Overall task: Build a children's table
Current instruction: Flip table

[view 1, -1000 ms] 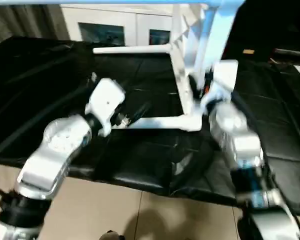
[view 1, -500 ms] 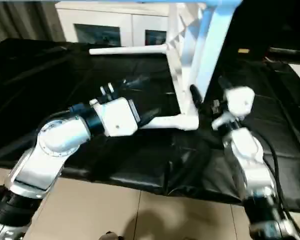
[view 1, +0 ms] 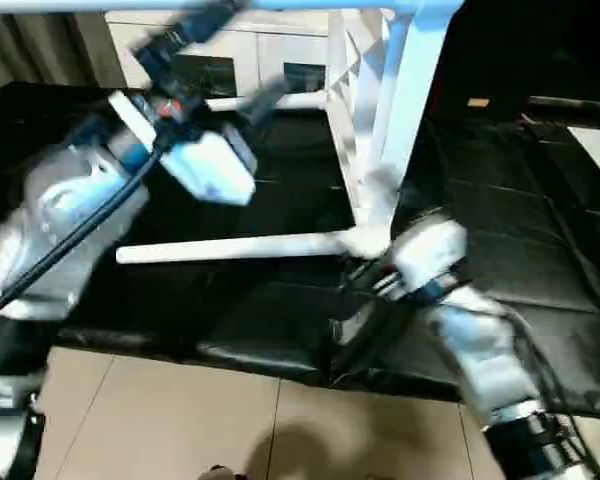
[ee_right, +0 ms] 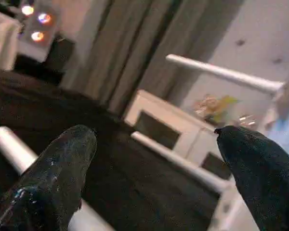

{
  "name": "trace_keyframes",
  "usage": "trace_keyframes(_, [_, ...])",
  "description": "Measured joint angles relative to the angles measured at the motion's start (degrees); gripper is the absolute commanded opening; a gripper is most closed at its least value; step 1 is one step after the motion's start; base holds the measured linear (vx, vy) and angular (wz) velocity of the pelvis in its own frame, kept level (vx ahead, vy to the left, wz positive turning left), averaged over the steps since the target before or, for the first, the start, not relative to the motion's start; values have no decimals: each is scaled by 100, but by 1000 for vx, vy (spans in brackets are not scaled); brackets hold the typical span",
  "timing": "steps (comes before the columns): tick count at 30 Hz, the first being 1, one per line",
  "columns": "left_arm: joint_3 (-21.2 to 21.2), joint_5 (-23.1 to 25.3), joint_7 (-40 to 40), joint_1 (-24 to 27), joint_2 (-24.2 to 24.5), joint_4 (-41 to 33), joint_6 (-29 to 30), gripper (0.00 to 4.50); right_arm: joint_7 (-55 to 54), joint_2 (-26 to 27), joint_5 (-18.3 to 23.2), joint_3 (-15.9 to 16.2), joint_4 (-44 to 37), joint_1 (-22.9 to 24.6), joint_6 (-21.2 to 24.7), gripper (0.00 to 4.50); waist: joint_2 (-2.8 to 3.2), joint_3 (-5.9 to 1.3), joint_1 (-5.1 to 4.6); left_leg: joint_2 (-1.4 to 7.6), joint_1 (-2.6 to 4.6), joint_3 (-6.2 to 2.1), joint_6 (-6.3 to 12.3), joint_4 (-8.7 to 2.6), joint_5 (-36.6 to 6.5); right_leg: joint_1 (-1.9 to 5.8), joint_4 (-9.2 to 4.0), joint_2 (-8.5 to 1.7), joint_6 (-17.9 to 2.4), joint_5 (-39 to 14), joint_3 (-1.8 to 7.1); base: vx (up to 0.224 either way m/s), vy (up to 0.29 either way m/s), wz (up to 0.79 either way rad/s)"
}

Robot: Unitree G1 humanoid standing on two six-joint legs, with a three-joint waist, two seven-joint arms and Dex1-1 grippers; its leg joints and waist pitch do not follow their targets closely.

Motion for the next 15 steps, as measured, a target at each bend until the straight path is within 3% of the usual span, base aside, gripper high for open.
trace_keyframes(7, [6,682,285,-668,279,1077,46,388,77,172,-206,252,15,-16,22,447,2,1,11,-1,-4,-2,0,0,0,-2,-4,1,-1,0,2,0,0,0])
trace_keyframes(15, [-77,1090,555,-1111,369,1935,184,388,255,324,5,275,-215,-125,203,447,7,4,31,0,-7,-3,0,0,0,-4,-5,1,-1,0,0,0,0,0])
